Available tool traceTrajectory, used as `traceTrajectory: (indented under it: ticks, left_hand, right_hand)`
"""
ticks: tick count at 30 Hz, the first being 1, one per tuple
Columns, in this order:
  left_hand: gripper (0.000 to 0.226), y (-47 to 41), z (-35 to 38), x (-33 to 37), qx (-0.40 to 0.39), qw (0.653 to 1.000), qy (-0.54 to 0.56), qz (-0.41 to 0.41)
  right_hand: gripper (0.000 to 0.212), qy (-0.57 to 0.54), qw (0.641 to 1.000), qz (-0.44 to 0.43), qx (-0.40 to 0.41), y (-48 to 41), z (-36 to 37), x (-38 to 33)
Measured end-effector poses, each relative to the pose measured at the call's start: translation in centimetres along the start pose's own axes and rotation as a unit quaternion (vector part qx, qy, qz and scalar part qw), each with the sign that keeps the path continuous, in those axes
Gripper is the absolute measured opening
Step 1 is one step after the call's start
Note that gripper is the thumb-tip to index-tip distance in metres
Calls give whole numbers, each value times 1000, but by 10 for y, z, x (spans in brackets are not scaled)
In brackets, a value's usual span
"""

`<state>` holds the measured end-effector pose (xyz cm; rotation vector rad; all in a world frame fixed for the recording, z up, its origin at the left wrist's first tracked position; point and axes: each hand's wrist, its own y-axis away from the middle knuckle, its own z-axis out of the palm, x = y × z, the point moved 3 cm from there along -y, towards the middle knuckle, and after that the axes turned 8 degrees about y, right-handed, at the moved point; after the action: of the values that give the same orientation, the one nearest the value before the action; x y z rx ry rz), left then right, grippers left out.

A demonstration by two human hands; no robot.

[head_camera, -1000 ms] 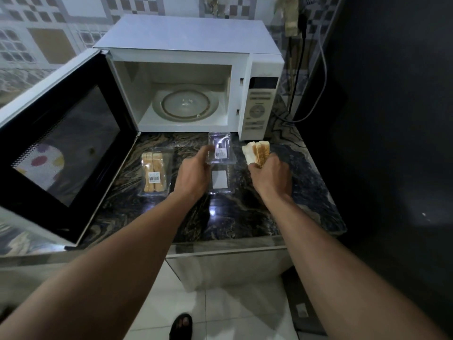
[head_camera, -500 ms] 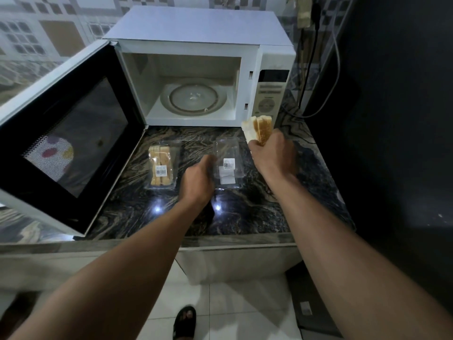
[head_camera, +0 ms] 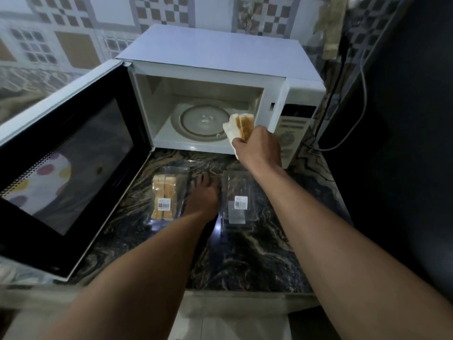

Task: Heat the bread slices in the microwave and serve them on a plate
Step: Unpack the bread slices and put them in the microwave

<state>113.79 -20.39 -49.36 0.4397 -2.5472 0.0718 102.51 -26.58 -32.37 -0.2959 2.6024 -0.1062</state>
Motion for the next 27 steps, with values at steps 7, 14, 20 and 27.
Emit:
traceTrajectory:
  ticks: [7, 14, 20, 27]
  left_hand:
    - [54, -26, 7, -6, 15, 999, -38, 0]
    - [68, -50, 7, -18, 41, 997, -59, 37]
    - [57, -55, 8, -20, 67, 993, -70, 64]
    - [65, -57, 10, -21, 62, 993, -66, 68]
  right_hand:
    - [32, 17, 999, 9, -28, -56, 40, -17]
    - [31, 26, 997, 12, -72, -106, 92, -29]
    - [36, -2, 996, 25, -87, -142, 126, -35]
    - [46, 0, 996, 4, -89, -162, 138, -43]
